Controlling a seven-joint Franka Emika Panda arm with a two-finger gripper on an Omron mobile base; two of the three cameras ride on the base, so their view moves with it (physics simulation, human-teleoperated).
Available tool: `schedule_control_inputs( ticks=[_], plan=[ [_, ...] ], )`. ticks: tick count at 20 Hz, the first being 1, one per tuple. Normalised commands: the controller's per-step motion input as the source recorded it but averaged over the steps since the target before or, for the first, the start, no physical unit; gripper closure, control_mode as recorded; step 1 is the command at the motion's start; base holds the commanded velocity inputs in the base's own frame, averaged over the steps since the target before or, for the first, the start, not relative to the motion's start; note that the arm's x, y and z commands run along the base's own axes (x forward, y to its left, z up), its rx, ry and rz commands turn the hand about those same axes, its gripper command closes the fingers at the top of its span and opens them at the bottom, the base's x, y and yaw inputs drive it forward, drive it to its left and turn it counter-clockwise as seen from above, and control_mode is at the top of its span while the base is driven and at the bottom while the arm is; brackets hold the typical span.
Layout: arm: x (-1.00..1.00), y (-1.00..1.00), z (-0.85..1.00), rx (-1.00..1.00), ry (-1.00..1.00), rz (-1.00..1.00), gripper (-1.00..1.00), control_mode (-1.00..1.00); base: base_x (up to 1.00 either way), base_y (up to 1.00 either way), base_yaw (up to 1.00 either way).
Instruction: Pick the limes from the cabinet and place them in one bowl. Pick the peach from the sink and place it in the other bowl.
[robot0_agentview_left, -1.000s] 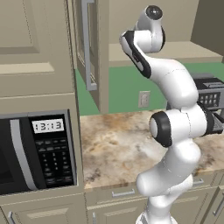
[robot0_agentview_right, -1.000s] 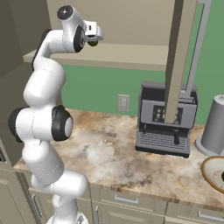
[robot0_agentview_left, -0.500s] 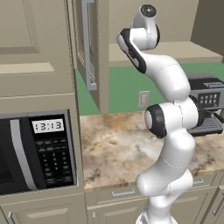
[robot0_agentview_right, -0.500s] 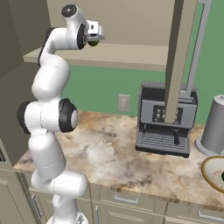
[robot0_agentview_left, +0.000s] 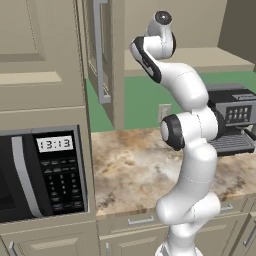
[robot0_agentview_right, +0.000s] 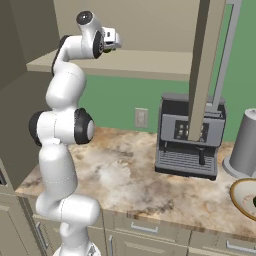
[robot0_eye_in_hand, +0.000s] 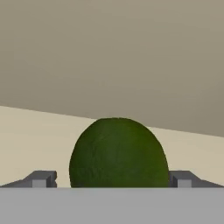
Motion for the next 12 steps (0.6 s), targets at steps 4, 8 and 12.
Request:
schedule_control_inputs(
  ticks=[4,8,12],
  plan=[
    [0.37,0.0,-0.17,0.0,0.0,0.0,1.0,-1.0,0.0,0.0,0.0],
    [0.11,0.0,-0.22,0.0,0.0,0.0,1.0,-1.0,0.0,0.0,0.0],
    [-0.02,-0.02,-0.17,0.03,-0.07,-0.01,1.0,-1.0,0.0,0.0,0.0]
  ],
)
